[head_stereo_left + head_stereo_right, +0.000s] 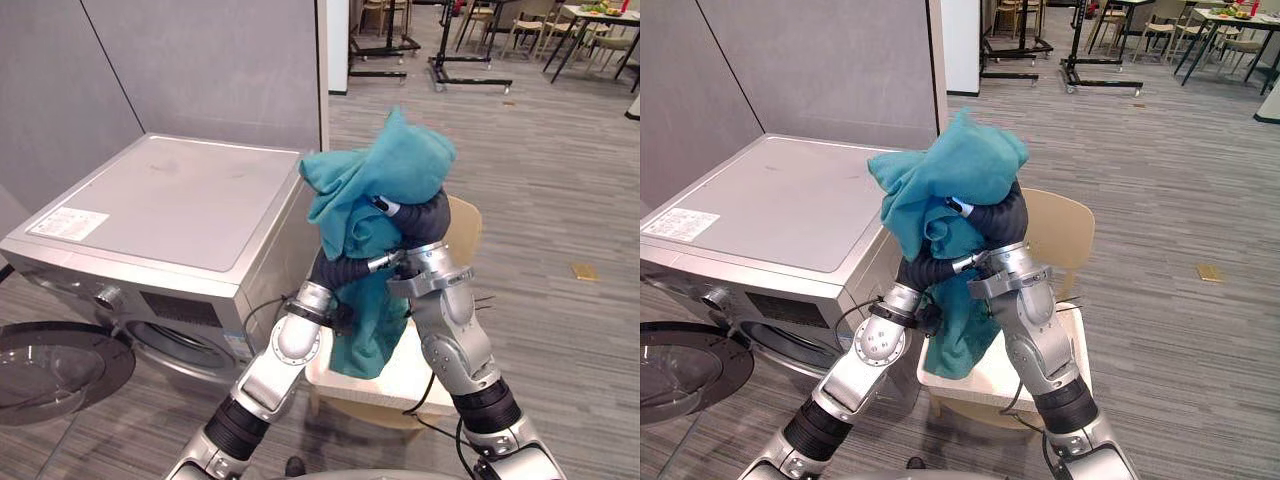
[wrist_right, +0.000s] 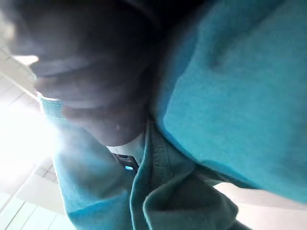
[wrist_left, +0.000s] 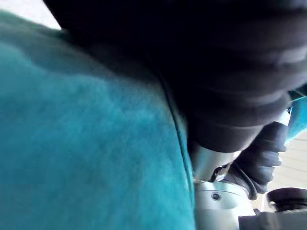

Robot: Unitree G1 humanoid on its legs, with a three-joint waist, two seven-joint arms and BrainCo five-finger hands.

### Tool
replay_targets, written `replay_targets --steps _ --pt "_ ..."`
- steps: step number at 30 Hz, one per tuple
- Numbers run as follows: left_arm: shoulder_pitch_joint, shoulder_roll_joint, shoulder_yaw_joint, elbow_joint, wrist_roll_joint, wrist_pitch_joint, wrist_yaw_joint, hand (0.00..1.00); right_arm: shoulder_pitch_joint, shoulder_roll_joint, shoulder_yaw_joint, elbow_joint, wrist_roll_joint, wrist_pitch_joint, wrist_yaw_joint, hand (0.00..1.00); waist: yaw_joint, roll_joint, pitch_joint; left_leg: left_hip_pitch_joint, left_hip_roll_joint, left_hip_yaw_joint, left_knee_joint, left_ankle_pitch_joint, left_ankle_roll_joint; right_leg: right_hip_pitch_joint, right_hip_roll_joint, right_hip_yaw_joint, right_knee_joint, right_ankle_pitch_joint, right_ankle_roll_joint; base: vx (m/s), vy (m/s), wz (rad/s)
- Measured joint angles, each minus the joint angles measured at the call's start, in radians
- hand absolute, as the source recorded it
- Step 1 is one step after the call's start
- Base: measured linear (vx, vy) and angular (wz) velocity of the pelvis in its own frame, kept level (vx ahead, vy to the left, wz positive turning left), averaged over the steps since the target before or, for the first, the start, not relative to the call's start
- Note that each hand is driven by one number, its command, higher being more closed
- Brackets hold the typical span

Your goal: Pick up the laundry basket with both hands and put the clothes into the washing machine.

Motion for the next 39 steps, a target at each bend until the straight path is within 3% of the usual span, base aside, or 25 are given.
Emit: replay_targets --steps 9,13,17,22,26,31,39 --pt "0.052 0.012 0.013 0.022 -0.001 0.001 -0.009 1.00 0.083 -0.002 -0.010 0.025 -0.004 0.032 0.026 0.00 -0.001 -0.017 -0.008 -0.014 -0.001 0.002 0.000 0.000 0.000 -0.014 0.000 0.004 -0.006 0.005 0.000 0.00 0.000 0.00" --pt "0.109 0.008 0.089 0.022 -0.003 0.001 -0.026 1.00 0.110 -0.036 -0.065 0.024 -0.051 0.044 0.044 0.00 -0.006 -0.018 -0.008 -0.014 0.000 0.003 0.000 0.000 0.000 -0.014 0.001 0.005 -0.006 0.005 0.000 0.00 0.000 0.00" --pt "0.175 0.008 0.205 0.018 -0.032 0.001 -0.023 1.00 0.148 -0.058 -0.206 0.001 -0.157 0.043 0.034 0.00 -0.009 -0.019 -0.007 -0.014 0.000 0.008 0.000 -0.001 0.000 -0.016 0.001 0.010 -0.007 0.005 0.000 0.00 -0.001 -0.01" --pt "0.250 0.007 0.262 -0.035 -0.033 0.000 -0.025 1.00 0.228 -0.080 -0.336 -0.078 -0.309 0.027 -0.020 0.00 -0.020 -0.019 -0.007 -0.031 0.001 0.021 0.000 -0.004 0.002 -0.030 0.001 0.019 -0.015 0.011 0.001 0.01 -0.005 -0.07" --pt "0.299 0.001 0.289 -0.063 -0.033 -0.001 -0.025 1.00 0.319 -0.069 -0.448 -0.094 -0.396 0.022 -0.061 0.00 -0.024 -0.020 -0.007 -0.032 0.000 0.025 0.000 -0.004 0.002 -0.032 0.000 0.021 -0.015 0.013 0.000 0.03 -0.006 -0.02" --pt "0.437 -0.040 0.358 -0.101 -0.053 -0.001 -0.049 1.00 0.490 0.046 -0.615 -0.020 -0.442 0.041 -0.119 0.00 -0.031 -0.020 -0.007 -0.033 0.001 0.027 0.000 -0.013 0.001 -0.040 0.000 0.023 -0.016 0.009 0.002 0.00 -0.006 -0.02" --pt "0.495 -0.048 0.367 -0.101 -0.089 0.000 -0.107 1.00 0.541 0.083 -0.679 0.139 -0.433 0.066 -0.135 0.00 -0.036 -0.022 -0.006 -0.042 0.000 0.028 0.000 -0.014 0.001 -0.049 -0.006 0.023 -0.016 0.009 0.002 0.00 -0.001 0.01"
